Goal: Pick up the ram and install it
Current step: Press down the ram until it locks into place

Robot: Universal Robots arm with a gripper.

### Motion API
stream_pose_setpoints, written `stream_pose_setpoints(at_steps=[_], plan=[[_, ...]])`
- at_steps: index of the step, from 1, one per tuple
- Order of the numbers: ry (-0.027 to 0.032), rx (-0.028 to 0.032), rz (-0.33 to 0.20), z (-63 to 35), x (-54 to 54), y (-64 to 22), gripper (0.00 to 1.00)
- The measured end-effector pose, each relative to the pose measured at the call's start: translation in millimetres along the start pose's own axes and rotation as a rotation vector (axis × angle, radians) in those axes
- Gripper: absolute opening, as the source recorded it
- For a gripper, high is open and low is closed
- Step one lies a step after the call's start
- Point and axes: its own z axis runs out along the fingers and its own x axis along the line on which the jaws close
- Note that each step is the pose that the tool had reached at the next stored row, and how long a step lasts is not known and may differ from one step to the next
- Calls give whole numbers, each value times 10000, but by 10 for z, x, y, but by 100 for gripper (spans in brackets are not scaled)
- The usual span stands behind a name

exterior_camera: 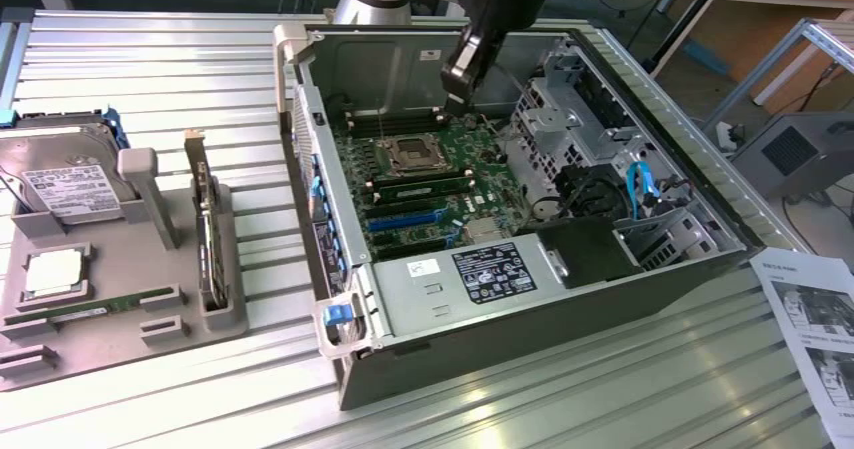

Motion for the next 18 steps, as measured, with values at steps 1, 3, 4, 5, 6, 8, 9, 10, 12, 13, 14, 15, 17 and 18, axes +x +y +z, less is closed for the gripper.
stream_pose_setpoints(at_steps=[1,3,4,5,6,8,9,10,12,13,14,15,17,18], plan=[[-3,3,136,0,0,0,11],[-8,10,396,0,0,0,11],[-11,14,536,0,0,0,11],[-13,17,665,0,0,0,11],[-16,25,936,0,0,0,11],[-23,35,1317,0,0,0,11],[-26,39,1460,0,0,0,11],[-29,43,1606,0,0,0,11],[-34,51,1911,0,0,0,11],[-36,55,2063,0,0,0,11],[-39,59,2208,0,0,0,11],[-44,63,2376,0,0,0,11],[-48,71,2668,0,0,0,11],[-51,76,2842,0,0,0,11]])
